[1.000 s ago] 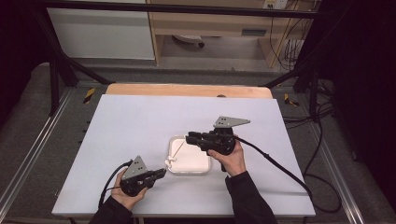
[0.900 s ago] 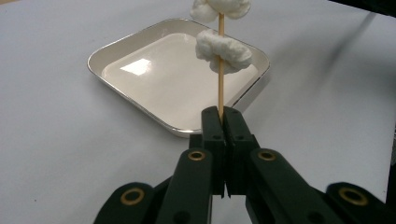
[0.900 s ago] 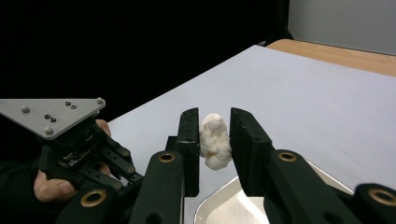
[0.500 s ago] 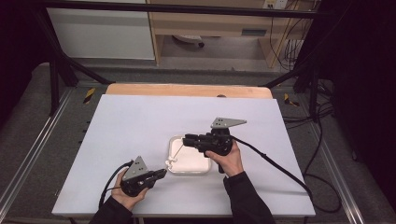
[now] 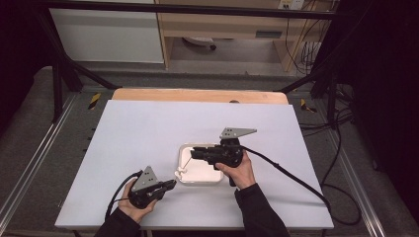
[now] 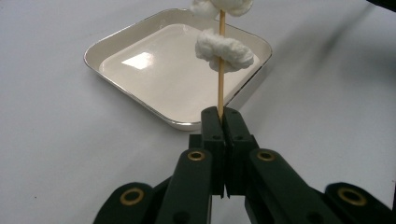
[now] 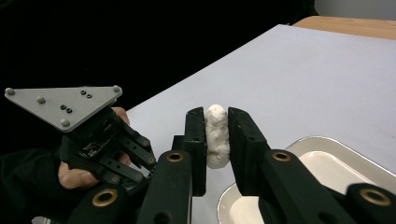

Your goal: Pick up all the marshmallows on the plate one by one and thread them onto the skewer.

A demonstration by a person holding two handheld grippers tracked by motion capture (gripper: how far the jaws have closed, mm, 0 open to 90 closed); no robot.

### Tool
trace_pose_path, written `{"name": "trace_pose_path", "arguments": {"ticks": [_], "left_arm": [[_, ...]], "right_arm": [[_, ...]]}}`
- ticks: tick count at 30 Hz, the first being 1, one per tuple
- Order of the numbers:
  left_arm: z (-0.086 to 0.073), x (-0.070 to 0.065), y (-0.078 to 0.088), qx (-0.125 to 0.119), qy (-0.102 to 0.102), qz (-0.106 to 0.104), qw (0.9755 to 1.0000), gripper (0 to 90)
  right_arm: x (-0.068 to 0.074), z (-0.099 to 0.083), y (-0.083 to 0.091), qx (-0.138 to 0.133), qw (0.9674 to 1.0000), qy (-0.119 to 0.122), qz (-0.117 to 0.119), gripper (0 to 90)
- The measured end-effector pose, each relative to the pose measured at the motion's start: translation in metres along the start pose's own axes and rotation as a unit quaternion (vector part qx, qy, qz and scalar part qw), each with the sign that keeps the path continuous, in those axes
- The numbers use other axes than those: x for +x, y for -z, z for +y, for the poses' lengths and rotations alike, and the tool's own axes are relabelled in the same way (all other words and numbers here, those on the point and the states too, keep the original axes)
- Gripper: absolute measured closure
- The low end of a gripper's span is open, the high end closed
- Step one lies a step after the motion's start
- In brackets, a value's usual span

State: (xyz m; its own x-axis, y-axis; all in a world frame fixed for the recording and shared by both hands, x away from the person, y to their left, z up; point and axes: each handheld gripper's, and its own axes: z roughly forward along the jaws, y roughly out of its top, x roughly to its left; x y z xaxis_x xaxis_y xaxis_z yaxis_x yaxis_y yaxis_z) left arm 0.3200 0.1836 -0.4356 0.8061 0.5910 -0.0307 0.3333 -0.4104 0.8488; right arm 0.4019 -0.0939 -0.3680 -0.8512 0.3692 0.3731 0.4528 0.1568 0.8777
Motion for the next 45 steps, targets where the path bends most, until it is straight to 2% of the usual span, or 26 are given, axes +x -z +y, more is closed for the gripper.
{"name": "trace_pose_path", "arguments": {"ticks": [9, 17, 31, 45], "left_arm": [[0.0, 0.0, -0.001, 0.008, 0.002, 0.0, 1.0, 89.4], [-0.001, -0.001, -0.001, 0.011, 0.001, 0.003, 0.9999, 89.4], [0.001, -0.003, 0.001, 0.007, 0.001, 0.006, 1.0, 89.6], [0.001, -0.004, 0.002, 0.009, 0.001, 0.011, 0.9999, 89.6]], "right_arm": [[0.001, -0.004, -0.004, 0.002, 0.9999, -0.006, 0.008, 79.6], [0.003, -0.008, -0.007, 0.004, 1.0, -0.001, 0.008, 80.3], [0.004, -0.011, -0.009, -0.001, 0.9998, -0.006, 0.019, 80.5], [0.006, -0.015, -0.012, -0.001, 0.9998, -0.005, 0.021, 81.0]]}}
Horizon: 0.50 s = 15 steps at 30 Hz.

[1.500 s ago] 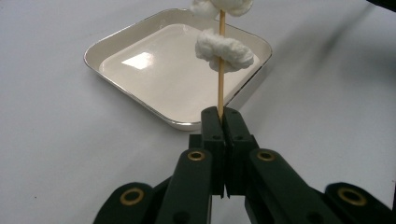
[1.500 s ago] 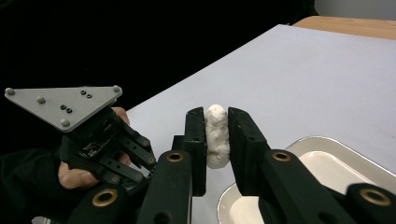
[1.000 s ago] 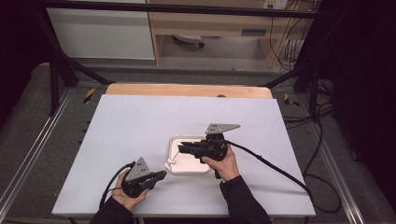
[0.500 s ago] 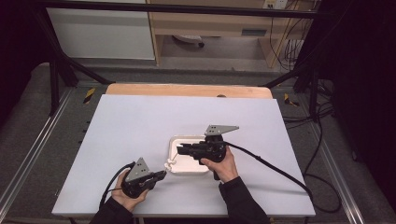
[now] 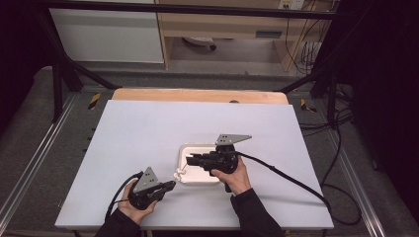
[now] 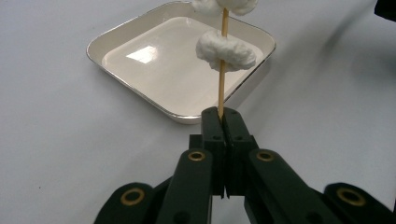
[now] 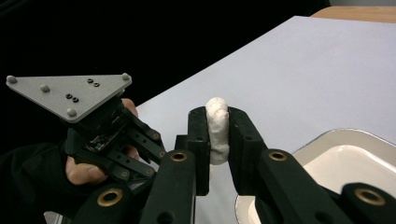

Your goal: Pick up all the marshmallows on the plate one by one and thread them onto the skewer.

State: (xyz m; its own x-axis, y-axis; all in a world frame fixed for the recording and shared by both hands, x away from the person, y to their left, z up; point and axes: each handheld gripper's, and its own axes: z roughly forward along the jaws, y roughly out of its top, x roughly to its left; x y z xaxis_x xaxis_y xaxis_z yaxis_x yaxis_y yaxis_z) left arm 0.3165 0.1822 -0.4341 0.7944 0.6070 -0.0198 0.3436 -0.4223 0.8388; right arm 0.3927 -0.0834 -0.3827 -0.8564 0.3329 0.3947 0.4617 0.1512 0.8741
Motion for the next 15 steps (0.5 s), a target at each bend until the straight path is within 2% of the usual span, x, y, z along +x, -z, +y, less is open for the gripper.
{"name": "trace_pose_path", "arguments": {"ticks": [15], "left_arm": [[-0.0004, -0.0006, -0.0016, 0.003, -0.001, 0.0, 1.0, 89.6]], "right_arm": [[0.0004, -0.0032, -0.0032, 0.001, 1.0, -0.005, 0.005, 81.3]]}}
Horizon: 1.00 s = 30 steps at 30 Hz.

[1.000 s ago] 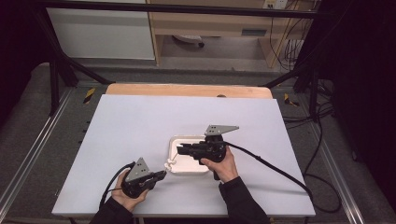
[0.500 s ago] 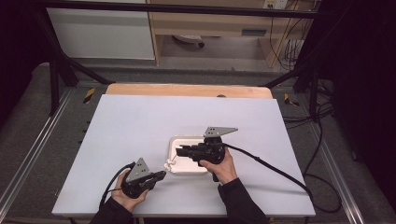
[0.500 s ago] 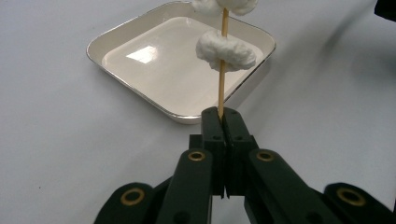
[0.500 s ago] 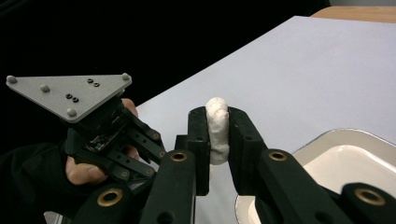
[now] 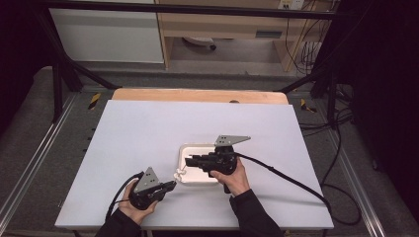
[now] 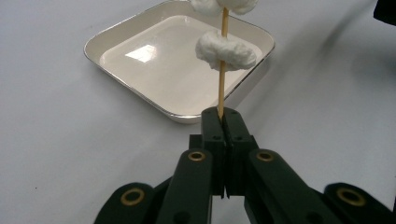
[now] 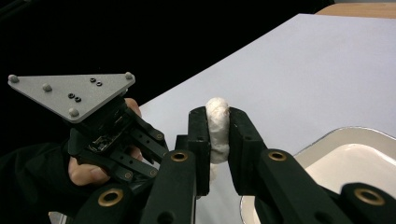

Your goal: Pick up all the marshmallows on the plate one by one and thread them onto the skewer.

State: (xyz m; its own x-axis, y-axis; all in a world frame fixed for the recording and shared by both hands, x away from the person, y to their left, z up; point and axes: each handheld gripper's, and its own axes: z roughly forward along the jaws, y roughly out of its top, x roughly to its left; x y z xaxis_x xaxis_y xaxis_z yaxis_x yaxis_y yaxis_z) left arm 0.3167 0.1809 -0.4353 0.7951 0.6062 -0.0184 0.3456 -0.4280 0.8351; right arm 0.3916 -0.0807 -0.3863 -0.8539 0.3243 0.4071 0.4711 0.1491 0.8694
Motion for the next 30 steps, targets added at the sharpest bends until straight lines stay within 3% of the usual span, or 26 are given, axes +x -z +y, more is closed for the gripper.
{"name": "trace_pose_path", "arguments": {"ticks": [30], "left_arm": [[0.0, -0.0007, -0.0004, 0.005, -0.003, 0.001, 1.0, 89.6]], "right_arm": [[-0.0002, -0.005, -0.0039, 0.004, 1.0, -0.002, 0.007, 81.6]]}}
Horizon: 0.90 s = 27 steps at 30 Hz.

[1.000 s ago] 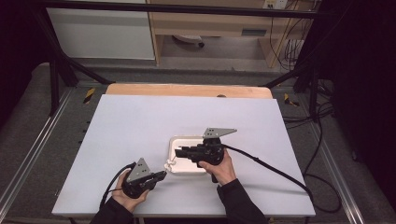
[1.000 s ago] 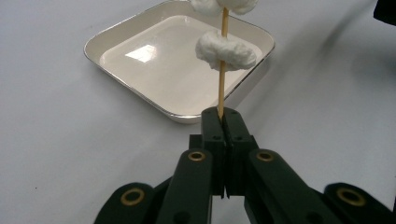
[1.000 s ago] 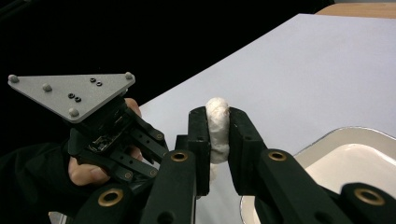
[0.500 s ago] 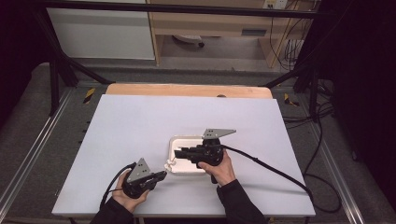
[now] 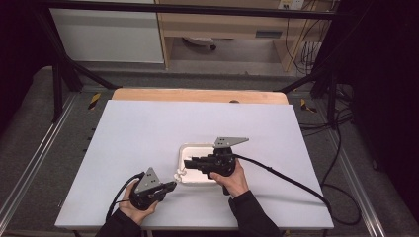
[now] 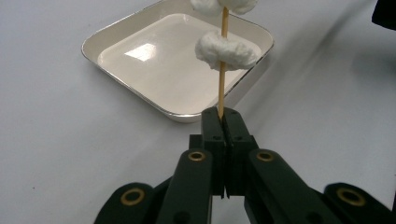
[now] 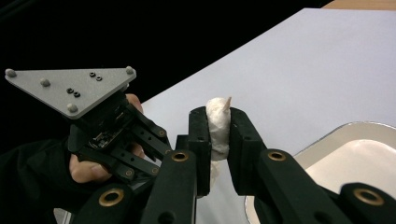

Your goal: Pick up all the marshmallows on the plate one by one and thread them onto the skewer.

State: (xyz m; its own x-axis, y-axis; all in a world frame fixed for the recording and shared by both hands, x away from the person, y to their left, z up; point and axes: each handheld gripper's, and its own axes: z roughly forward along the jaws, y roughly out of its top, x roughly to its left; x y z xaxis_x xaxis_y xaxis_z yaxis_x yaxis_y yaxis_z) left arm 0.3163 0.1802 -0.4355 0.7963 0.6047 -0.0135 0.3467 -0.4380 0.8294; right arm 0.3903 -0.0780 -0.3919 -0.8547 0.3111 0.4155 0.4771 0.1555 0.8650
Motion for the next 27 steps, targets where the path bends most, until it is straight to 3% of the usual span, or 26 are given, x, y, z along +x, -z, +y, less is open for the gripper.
{"name": "trace_pose_path", "arguments": {"ticks": [16, 17, 18, 19, 22, 27], "left_arm": [[0.0, -0.001, 0.0, -0.002, -0.002, -0.001, 1.0, 89.6], [0.002, -0.001, 0.002, -0.025, 0.002, -0.012, 0.9996, 89.7], [0.006, -0.002, 0.003, -0.014, -0.01, 0.007, 0.9998, 89.7], [0.006, -0.003, 0.003, -0.014, -0.025, 0.023, 0.9993, 89.7], [0.005, 0.0, -0.001, -0.011, -0.008, 0.015, 0.9998, 89.7], [0.005, 0.002, 0.0, -0.022, 0.004, -0.002, 0.9997, 89.6]], "right_arm": [[-0.001, -0.004, -0.003, 0.005, 1.0, -0.002, 0.0, 81.8], [-0.001, -0.005, -0.004, 0.008, 1.0, -0.001, 0.001, 81.7], [-0.001, -0.007, -0.007, 0.032, 0.9994, -0.005, 0.007, 81.6], [-0.001, -0.012, -0.011, 0.028, 0.9995, -0.005, 0.009, 81.6], [0.002, -0.015, -0.014, 0.005, 0.9999, 0.008, -0.006, 81.0], [0.0, -0.011, -0.011, 0.01, 0.9999, 0.005, -0.012, 78.2]]}}
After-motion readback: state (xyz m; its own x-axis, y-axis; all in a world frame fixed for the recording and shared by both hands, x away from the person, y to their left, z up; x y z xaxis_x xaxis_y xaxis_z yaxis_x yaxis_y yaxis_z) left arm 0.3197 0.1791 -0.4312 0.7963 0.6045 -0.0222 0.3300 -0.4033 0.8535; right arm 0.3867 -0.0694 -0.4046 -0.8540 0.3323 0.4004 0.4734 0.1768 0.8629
